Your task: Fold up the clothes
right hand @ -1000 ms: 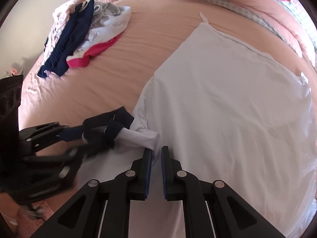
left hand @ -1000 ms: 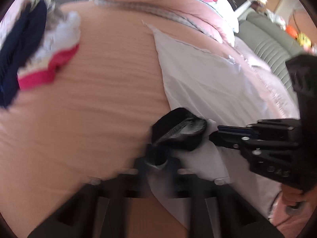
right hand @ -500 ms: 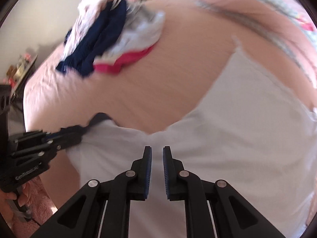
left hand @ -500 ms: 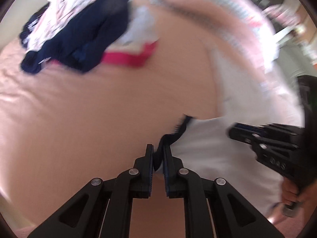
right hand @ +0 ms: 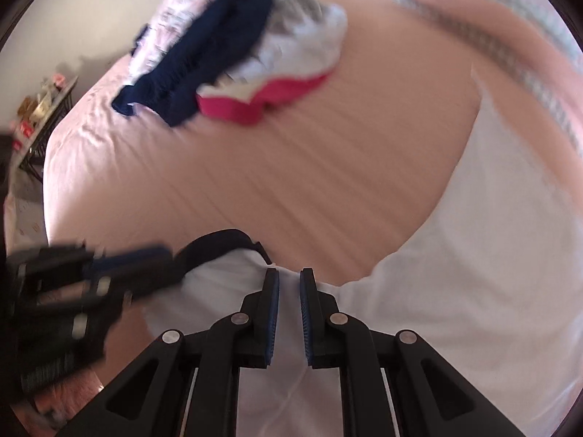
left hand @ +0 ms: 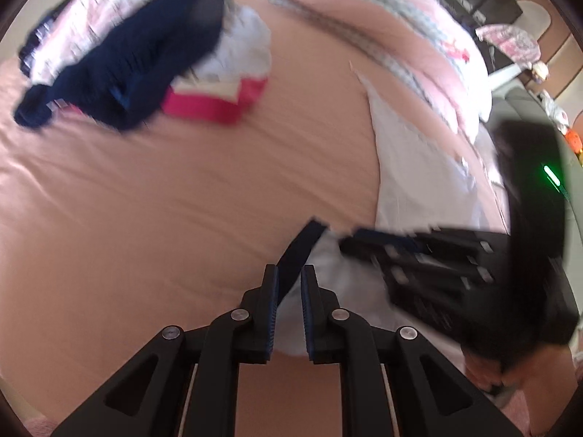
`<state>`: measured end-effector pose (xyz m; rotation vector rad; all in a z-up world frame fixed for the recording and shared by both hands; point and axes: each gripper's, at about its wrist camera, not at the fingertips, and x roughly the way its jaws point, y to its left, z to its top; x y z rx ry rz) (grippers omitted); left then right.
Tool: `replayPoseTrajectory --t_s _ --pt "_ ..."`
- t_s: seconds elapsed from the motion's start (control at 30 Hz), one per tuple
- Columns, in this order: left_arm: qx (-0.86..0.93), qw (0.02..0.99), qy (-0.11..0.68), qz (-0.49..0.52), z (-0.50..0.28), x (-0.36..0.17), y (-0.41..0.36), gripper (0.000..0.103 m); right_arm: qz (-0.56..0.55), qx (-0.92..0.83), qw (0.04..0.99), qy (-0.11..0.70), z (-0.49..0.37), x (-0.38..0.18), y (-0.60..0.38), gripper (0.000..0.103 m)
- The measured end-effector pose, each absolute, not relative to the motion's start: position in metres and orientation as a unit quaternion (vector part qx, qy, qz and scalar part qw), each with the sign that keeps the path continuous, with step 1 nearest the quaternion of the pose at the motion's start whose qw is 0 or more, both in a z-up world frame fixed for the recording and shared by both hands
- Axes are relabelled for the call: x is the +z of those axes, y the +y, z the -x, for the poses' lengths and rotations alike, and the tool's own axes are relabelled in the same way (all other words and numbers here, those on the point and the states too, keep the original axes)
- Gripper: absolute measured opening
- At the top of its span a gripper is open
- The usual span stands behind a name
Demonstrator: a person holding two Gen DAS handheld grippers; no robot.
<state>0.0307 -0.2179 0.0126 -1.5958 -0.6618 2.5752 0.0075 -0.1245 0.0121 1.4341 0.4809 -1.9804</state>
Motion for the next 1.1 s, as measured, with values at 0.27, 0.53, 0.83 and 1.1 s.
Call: replayPoseTrajectory --t_s 0.27,0.53,0.83,1.1 --pt "0.853 0.017 -0.187 0.486 -0.032 0.025 -0.212 0.011 -0.520 -0.789 0.302 0.129 -0.003 0.043 -0.099 0.010" --pt "0.847 0.034 -0.154 0.508 -0.041 0.016 -0.200 0.015 -0.582 -0.698 0.396 0.134 -0.085 0.018 -0.066 0.011" --pt "0.829 0.024 -0.238 0.506 -0.049 0.011 -0.217 0.015 -0.566 -0.709 0.392 0.154 -0.113 0.039 -0.060 0.011" --pt "0.830 0.019 -0.197 0.522 -0.061 0.009 -0.211 0.015 -0.580 -0.710 0.382 0.116 -0.083 0.022 -0.092 0.011"
